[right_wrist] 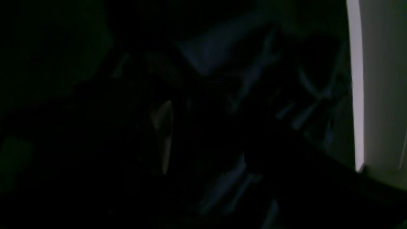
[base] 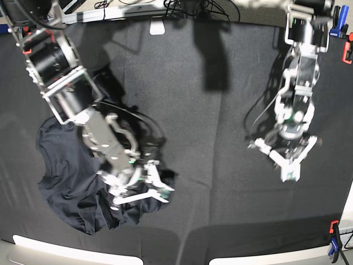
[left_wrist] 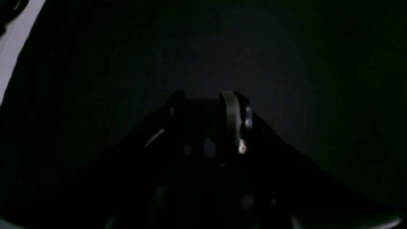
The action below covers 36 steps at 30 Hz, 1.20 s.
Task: Layout the t-shirt on the table in an organized manner, then fold the t-shirt properly
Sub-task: 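Release the hem with the left gripper and raise it away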
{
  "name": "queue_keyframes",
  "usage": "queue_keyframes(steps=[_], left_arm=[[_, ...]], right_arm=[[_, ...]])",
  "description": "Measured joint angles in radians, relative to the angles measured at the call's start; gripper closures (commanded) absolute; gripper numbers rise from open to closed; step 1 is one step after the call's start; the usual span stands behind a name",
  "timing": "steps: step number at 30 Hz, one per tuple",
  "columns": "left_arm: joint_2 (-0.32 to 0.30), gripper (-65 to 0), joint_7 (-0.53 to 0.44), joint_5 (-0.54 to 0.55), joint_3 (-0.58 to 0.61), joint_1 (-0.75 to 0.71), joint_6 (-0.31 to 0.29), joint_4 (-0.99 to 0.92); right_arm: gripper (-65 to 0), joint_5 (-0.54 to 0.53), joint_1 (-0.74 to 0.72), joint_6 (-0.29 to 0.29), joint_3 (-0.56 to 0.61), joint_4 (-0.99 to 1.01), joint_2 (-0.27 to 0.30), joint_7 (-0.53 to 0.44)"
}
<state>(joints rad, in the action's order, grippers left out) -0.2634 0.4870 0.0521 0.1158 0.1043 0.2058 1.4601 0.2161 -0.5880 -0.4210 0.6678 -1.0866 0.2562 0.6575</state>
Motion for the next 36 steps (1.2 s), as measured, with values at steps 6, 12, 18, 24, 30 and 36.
queue_keyframes(steps=[6,12,18,24,30,36], left_arm=[[-0.035,-15.8,0.004,0.0,0.001,-0.056,0.0,0.002],[-0.081,-15.8,0.007,-0.003,0.001,-0.08,0.0,0.002],[-0.095,-15.8,0.008,-0.003,0.001,-0.101,0.0,0.004],[-0.095,-15.8,0.008,-0.016,0.001,-0.109,0.0,0.004],[-0.097,-15.8,0.008,-0.015,0.001,-0.108,0.0,0.004],[-0.097,-15.8,0.008,-0.015,0.001,-0.108,0.0,0.004]], right_arm=[[-29.2,0.099,-0.021,0.005,0.0,0.127,-0.058,-0.065],[-24.9,0.106,-0.053,0.021,0.0,0.179,-0.101,-0.089],[-24.7,0.108,-0.089,0.027,0.0,0.216,-0.112,-0.089],[-24.7,0.134,-0.089,-0.023,-0.001,0.295,-0.121,-0.088],[-24.7,0.177,-0.095,-0.025,-0.001,0.297,-0.126,-0.137],[-24.7,0.229,-0.11,-0.025,-0.001,0.33,-0.126,-0.22]])
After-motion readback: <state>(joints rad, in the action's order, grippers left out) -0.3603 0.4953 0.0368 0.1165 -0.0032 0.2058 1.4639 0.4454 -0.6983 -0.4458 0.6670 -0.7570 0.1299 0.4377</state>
